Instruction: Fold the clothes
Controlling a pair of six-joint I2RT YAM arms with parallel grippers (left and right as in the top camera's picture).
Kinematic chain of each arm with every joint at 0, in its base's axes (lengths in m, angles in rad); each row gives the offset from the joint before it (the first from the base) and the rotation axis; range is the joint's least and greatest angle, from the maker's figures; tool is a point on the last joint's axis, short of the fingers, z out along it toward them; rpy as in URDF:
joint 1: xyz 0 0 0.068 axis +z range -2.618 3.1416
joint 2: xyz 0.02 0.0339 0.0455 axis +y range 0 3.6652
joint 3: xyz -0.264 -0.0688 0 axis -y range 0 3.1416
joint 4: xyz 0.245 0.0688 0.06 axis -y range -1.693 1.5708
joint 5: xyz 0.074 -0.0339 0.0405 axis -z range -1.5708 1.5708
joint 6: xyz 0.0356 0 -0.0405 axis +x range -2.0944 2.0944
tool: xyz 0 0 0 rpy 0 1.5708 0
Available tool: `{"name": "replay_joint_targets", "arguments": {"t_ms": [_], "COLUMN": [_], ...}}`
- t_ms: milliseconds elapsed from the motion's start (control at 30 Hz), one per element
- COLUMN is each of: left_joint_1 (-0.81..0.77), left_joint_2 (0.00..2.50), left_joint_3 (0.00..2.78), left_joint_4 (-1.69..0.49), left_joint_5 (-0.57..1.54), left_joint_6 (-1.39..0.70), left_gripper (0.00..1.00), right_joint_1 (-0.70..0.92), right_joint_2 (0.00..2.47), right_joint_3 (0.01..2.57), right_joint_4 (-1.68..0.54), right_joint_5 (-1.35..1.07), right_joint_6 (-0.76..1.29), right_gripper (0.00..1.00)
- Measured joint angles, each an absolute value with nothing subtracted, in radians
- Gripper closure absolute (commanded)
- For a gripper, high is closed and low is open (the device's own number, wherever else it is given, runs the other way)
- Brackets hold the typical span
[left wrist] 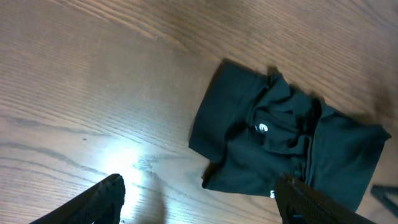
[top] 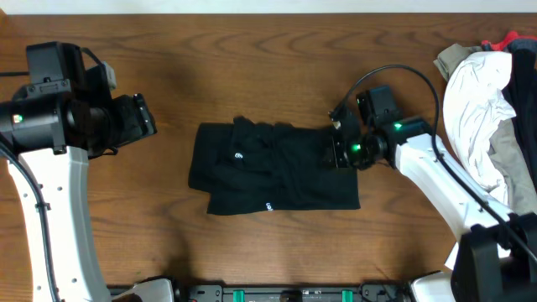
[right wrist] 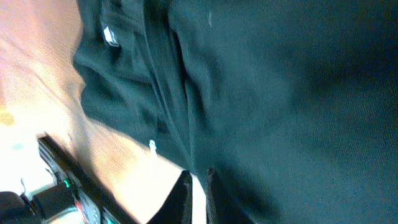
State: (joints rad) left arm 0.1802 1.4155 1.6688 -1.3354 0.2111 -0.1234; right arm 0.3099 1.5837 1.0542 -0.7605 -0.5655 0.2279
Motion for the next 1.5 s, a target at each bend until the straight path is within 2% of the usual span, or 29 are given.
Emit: {"name": "replay_joint_targets", "arguments": {"t_ms": [67, 167, 467, 833, 967, 1100, 1500], "left_joint_1": [0.180, 0.180, 0.180, 0.180, 0.180, 0.180, 0.180], "left_joint_2": [1.415, 1.415, 1.415, 1.415, 1.415, 1.415, 1.415], "left_joint_3": [1.669, 1.669, 1.669, 1.669, 1.669, 1.669, 1.669], "left_joint_4": [-1.335, -1.335, -1.335, -1.330, -1.330, -1.330, -1.330], "left_joint_5": [0.211, 0.211, 0.211, 0.211, 0.211, 0.211, 0.211], "left_joint_6": [-0.123, -0.123, -0.123, -0.123, -0.123, -0.123, -0.123], "left_gripper": [0.21, 0.21, 0.21, 0.21, 0.21, 0.21, 0.21], "right_joint_1": [0.335, 0.413, 0.643, 0.677, 0.718, 0.766, 0.782], "right_joint_2": [1.575, 1.577, 1.643, 1.714, 1.715, 1.715, 1.755], "right_joint_3": [1.055, 1.055, 1.055, 1.054, 1.054, 1.054, 1.054], "right_joint_4": [-0.794, -0.809, -0.798, -0.796, -0.791, -0.781, -0.758], "right_joint_5": [-0.545, -0.491, -0.305, -0.234, -0.241, -0.224, -0.016], "right_joint_6": [0.203, 0.173, 0.152, 0.138, 0.096, 0.086, 0.166], "right_gripper": [0.71, 0.62, 0.65, 0.77, 0.74, 0.65, 0.60]}}
